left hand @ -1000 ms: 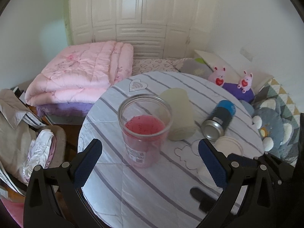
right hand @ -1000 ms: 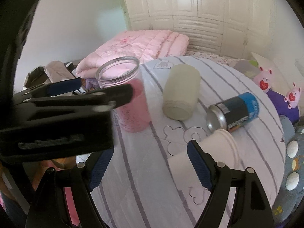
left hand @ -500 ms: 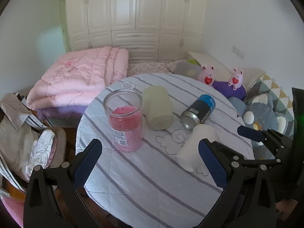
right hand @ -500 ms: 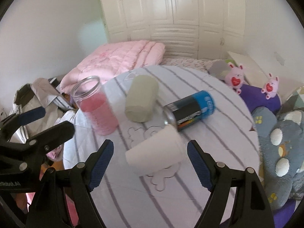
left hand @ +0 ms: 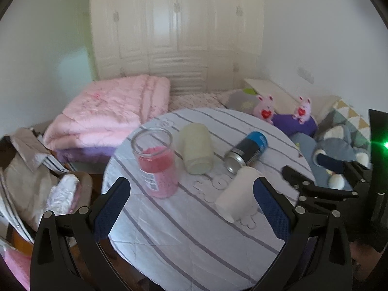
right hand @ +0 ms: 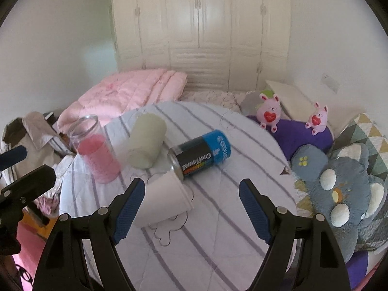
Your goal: Flip cup upright
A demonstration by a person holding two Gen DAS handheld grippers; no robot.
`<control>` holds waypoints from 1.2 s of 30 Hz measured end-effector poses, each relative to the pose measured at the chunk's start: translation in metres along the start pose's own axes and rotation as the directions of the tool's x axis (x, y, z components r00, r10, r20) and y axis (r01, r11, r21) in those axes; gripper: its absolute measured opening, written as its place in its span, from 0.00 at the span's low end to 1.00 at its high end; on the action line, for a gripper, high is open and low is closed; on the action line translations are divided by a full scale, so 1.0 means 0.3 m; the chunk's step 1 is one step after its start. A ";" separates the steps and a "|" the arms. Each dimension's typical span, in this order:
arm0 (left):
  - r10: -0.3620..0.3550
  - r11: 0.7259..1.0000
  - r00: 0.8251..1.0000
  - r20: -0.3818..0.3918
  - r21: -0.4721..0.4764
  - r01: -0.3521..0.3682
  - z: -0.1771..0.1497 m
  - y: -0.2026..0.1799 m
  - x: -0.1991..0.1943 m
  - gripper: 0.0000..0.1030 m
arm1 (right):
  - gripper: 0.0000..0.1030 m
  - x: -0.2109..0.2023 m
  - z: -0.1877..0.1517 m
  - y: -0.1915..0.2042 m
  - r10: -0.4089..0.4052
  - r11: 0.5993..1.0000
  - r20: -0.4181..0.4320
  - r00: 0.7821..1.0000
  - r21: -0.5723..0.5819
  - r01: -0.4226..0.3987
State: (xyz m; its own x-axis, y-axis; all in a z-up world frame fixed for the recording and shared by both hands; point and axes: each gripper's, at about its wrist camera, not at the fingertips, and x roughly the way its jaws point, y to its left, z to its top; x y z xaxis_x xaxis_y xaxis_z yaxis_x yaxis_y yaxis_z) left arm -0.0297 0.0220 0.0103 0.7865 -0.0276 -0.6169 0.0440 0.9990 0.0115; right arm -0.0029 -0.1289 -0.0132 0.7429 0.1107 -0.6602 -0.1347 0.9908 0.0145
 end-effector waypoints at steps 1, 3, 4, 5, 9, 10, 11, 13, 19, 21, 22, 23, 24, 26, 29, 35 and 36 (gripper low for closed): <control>0.018 1.000 1.000 0.013 -0.002 -0.018 -0.001 0.000 -0.005 1.00 | 0.79 -0.010 0.001 -0.003 -0.017 1.000 0.024 1.000 0.004 0.017; 0.040 0.999 0.998 0.037 -0.006 -0.040 0.000 0.002 -0.013 1.00 | 0.79 -0.034 0.003 -0.008 -0.044 0.999 0.082 0.996 0.008 0.043; 0.042 0.999 0.998 0.041 -0.010 -0.042 0.001 0.003 -0.012 1.00 | 0.79 -0.046 0.006 -0.009 -0.059 0.998 0.113 0.992 0.004 0.059; 0.040 0.999 0.998 0.040 -0.015 -0.040 0.003 0.005 -0.010 1.00 | 0.79 -0.057 0.008 -0.005 -0.069 0.998 0.139 0.988 -0.001 0.069; 0.020 0.999 0.999 0.028 -0.032 -0.019 0.004 0.004 0.003 1.00 | 0.79 -0.095 0.016 0.021 -0.100 0.994 0.233 0.967 -0.029 0.110; 0.019 0.999 0.999 0.035 -0.035 -0.018 0.002 0.002 0.004 1.00 | 0.79 -0.100 0.016 0.027 -0.103 0.993 0.248 0.963 -0.035 0.115; 0.019 0.999 0.999 0.037 -0.036 -0.017 0.002 0.001 0.007 1.00 | 0.79 -0.103 0.016 0.031 -0.105 0.992 0.260 0.960 -0.036 0.118; 0.019 0.999 0.999 0.037 -0.037 -0.018 0.002 0.000 0.012 1.00 | 0.79 -0.104 0.018 0.038 -0.116 0.990 0.277 0.954 -0.045 0.133; 0.013 0.999 0.999 0.051 -0.052 -0.010 0.007 0.005 0.013 1.00 | 0.79 -0.081 0.023 0.029 -0.121 0.990 0.264 0.957 -0.038 0.136; 0.015 0.999 0.999 0.051 -0.051 -0.012 0.010 0.003 0.019 1.00 | 0.79 -0.080 0.021 0.026 -0.122 0.990 0.262 0.957 -0.037 0.136; 0.016 0.999 0.998 0.054 -0.051 -0.014 0.009 0.005 0.016 1.00 | 0.79 -0.080 0.018 0.027 -0.123 0.990 0.263 0.957 -0.038 0.138; 0.015 0.999 0.998 0.053 -0.049 -0.013 0.010 0.003 0.019 1.00 | 0.79 -0.079 0.018 0.029 -0.125 0.989 0.264 0.957 -0.039 0.140; 0.014 0.999 0.998 0.053 -0.050 -0.011 0.012 0.003 0.021 1.00 | 0.79 -0.077 0.019 0.032 -0.123 0.989 0.262 0.957 -0.042 0.139; 0.013 0.999 0.999 0.053 -0.048 -0.010 0.014 0.002 0.023 1.00 | 0.79 -0.075 0.017 0.035 -0.121 0.989 0.260 0.958 -0.046 0.138; 0.012 0.999 0.998 0.062 -0.042 -0.009 0.021 0.000 0.028 0.99 | 0.79 -0.073 0.016 0.039 -0.118 0.990 0.261 0.958 -0.050 0.135; 0.011 1.000 0.998 0.070 -0.029 -0.009 0.019 -0.003 0.040 1.00 | 0.79 -0.065 0.015 0.043 -0.117 0.989 0.256 0.959 -0.054 0.135; 0.013 0.999 0.997 0.075 -0.031 -0.011 0.019 -0.003 0.037 1.00 | 0.79 -0.062 0.016 0.043 -0.117 0.989 0.254 0.960 -0.055 0.135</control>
State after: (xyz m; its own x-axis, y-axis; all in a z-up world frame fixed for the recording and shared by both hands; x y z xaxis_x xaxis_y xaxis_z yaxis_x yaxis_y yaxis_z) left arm -0.0175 0.0205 0.0078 0.8310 -0.0170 -0.5560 0.0162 0.9998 -0.0062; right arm -0.0154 -0.1180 0.0029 0.8955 0.0103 -0.4449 -0.0690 0.9909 -0.1159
